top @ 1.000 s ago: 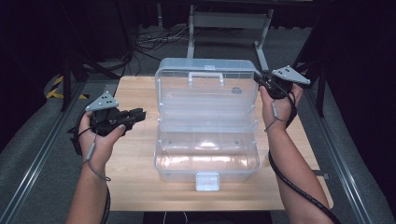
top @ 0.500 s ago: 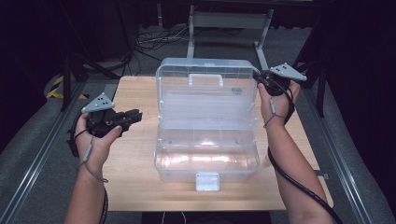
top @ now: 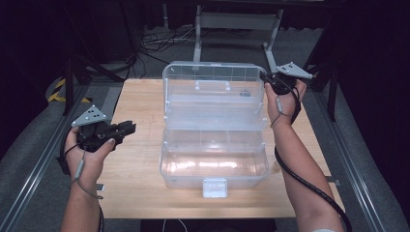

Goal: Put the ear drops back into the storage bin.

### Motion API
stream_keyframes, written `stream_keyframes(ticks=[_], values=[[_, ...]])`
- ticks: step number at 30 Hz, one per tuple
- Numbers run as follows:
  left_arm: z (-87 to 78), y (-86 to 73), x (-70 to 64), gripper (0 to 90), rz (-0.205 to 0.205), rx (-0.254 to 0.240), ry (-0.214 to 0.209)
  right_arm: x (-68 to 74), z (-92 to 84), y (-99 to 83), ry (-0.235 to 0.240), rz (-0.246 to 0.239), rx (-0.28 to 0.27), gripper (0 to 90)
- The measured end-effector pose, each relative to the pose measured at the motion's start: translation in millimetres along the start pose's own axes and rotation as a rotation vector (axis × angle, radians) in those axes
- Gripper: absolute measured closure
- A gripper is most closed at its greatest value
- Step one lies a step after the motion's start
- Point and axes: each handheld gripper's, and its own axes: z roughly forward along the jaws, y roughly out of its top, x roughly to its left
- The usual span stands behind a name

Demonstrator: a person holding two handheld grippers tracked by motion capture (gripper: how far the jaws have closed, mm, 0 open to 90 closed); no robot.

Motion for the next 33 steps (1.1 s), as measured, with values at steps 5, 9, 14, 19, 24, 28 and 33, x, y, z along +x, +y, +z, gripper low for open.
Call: stream_keyframes(ticks=[5, 9, 14, 19, 24, 28, 33], values=[[-4.1, -6.3, 2.1, 76.2, -0.013, 0.012, 0.015, -2.3, 6.2, -1.1, 0.003, -0.012, 0.01, 84.1], [-5.5, -9.9, 3.6, 76.1, -0.024, 0.018, 0.02, -5.6, 14.3, -4.5, 0.012, -0.016, 0.015, 84.6], [-6.6, -11.9, 6.0, 76.2, -0.028, 0.019, 0.026, -9.7, 21.7, -7.0, 0.029, 0.0, 0.028, 84.5], [-3.2, -11.9, 7.3, 76.3, -0.032, 0.022, 0.023, -11.9, 27.6, -8.0, 0.038, -0.002, 0.041, 84.3], [0.2, -11.5, 8.7, 76.1, -0.032, 0.026, 0.018, -15.0, 31.2, -11.7, 0.054, 0.004, 0.035, 83.9], [1.2, -11.6, 9.7, 76.1, -0.032, 0.027, 0.017, -17.1, 34.3, -13.5, 0.063, 0.004, 0.038, 83.8], [0.8, -12.8, 10.9, 76.1, -0.037, 0.029, 0.021, -19.4, 39.4, -16.5, 0.074, 0.009, 0.044, 83.5]])
